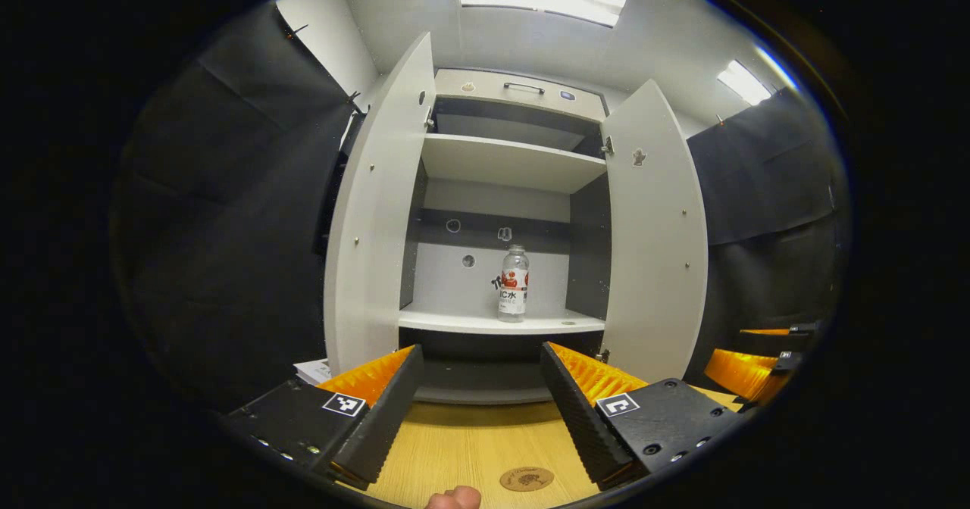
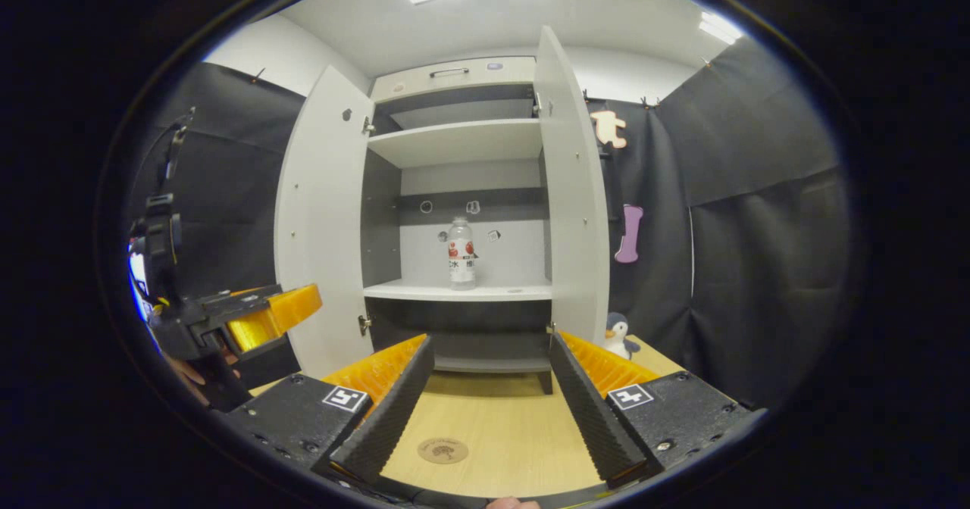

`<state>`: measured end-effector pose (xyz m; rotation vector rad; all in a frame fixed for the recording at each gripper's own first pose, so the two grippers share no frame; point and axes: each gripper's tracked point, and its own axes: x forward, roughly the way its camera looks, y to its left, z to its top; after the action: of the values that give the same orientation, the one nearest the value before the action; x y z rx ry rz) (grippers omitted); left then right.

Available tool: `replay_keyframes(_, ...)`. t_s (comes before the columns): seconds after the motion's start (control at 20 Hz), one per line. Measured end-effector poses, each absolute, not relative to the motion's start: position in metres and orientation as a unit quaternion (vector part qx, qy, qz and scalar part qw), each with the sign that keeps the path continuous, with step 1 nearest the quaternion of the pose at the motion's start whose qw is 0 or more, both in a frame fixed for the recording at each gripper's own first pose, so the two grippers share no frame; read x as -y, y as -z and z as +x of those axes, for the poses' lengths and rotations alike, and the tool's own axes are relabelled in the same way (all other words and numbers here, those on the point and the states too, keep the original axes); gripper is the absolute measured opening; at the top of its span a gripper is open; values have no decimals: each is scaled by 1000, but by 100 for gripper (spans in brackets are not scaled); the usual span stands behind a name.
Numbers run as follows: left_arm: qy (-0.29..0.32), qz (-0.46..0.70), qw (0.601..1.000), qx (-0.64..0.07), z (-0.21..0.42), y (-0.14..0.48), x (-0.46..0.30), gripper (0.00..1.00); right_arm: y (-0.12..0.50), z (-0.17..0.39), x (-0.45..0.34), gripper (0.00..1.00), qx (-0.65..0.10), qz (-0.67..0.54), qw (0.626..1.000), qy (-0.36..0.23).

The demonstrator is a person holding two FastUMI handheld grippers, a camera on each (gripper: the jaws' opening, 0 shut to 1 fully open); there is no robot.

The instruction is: Grasp the bottle in the cabinet with the left hand and place it on the coaster, then close the right door with the right hand and the left door with the left hand.

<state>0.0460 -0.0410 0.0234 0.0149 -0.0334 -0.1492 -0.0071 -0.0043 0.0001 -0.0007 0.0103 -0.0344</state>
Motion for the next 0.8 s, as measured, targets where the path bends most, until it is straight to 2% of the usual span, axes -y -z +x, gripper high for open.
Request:
replay_keyframes(0.1, 92, 0, 996, 22, 68, -33, 50, 99, -2, -7, 6, 100, -4, -1, 1000, 20)
replay_keyframes(0.35, 138, -1, 990, 38, 136, -62, 86, 99, -5, -9, 18, 100, -3, 0, 999, 40)
replay_keyframes(0.4, 145, -5, 989, 40, 151, -66, 93, 94, -5, -9, 21, 100, -3, 1, 999, 46)
replay_keyframes(0.45, 152, -11, 987, 43, 165, -71, 102, 99, -5, -10, 25, 100, -4, 3, 999, 52)
replay_keyframes(0.75, 172, 6, 985, 18, 262, -64, 142, 99, -11, -16, 48, 100, -6, 1, 996, 91)
replay_keyframes(0.8, 171, 6, 985, 12, 278, -60, 145, 95, -11, -17, 52, 100, -7, 0, 995, 99)
